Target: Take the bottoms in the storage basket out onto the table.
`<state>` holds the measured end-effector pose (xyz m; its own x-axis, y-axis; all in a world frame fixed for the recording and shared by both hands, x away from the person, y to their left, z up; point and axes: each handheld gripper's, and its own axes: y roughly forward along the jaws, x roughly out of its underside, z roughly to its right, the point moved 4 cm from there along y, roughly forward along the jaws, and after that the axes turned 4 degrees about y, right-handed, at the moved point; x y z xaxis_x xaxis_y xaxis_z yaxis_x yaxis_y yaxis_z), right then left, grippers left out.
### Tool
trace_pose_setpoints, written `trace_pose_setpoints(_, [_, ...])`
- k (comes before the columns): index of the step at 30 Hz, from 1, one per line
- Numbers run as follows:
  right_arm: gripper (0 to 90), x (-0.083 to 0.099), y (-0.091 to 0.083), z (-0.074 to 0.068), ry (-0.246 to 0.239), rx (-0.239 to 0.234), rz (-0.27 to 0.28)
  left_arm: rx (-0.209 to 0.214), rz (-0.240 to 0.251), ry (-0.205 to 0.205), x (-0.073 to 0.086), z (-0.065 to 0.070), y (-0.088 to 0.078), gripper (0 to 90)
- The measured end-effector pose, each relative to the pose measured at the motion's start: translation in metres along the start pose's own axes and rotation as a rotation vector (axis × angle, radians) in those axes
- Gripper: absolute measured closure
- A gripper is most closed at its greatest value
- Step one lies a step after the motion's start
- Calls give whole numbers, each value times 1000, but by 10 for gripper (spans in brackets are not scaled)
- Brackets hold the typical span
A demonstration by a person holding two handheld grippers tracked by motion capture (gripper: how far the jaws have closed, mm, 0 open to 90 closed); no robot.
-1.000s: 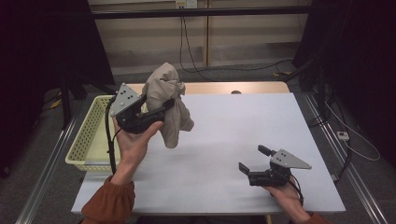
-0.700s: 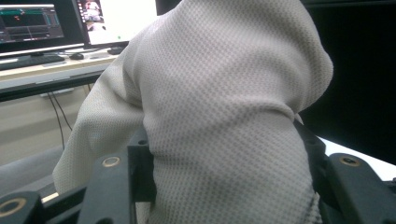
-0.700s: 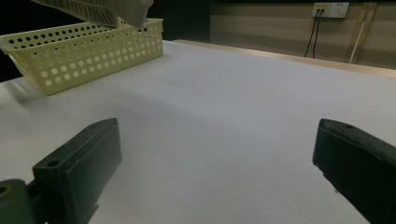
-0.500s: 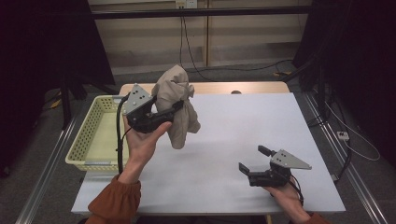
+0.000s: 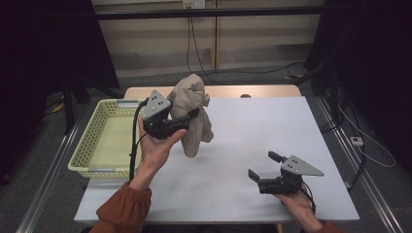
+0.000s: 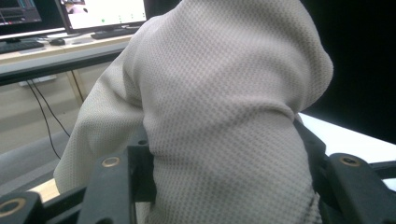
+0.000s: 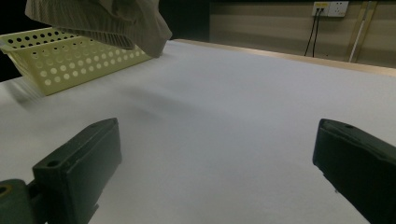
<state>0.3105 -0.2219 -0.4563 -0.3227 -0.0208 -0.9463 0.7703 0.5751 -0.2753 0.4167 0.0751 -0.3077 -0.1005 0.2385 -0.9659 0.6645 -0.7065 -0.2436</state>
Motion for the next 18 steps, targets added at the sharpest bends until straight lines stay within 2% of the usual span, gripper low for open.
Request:
trace_pose_setpoints(10, [10, 0, 0, 0, -3, -1, -1, 20, -25, -1, 8, 4, 10, 423])
trace_pose_setpoints(18, [10, 0, 0, -1, -3, -2, -3, 0, -48, -15, 15, 1, 17, 420])
